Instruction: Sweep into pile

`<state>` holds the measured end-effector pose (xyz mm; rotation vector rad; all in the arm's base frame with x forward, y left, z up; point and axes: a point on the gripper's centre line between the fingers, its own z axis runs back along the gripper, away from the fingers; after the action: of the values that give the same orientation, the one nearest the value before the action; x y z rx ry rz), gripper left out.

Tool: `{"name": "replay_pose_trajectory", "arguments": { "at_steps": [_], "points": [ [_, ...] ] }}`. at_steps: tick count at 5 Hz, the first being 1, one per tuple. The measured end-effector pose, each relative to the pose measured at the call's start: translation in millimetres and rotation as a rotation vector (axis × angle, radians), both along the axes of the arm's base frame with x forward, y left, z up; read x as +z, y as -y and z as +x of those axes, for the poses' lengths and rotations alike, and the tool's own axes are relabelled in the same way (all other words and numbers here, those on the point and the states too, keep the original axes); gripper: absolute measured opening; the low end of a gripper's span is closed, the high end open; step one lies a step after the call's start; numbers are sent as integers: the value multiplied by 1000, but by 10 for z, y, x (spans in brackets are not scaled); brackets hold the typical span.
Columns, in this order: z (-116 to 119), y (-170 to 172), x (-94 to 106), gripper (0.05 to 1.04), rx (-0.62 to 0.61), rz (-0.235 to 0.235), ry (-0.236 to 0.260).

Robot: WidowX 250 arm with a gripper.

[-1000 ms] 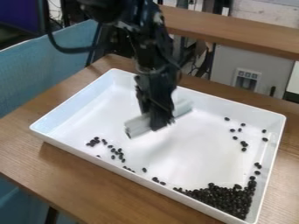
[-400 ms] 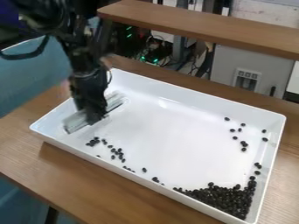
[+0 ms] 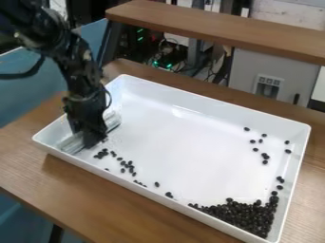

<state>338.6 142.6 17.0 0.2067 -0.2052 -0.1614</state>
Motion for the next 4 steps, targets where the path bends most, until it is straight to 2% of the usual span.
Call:
{"name": "replay_pose_trajectory", "arguments": {
  "at_steps": [1, 3, 4],
  "points": [
    [19, 108, -7, 404, 68, -16, 52],
    [41, 638, -13, 404, 95, -86, -15],
    [62, 831, -23, 404, 114, -95, -13]
  ]
}}
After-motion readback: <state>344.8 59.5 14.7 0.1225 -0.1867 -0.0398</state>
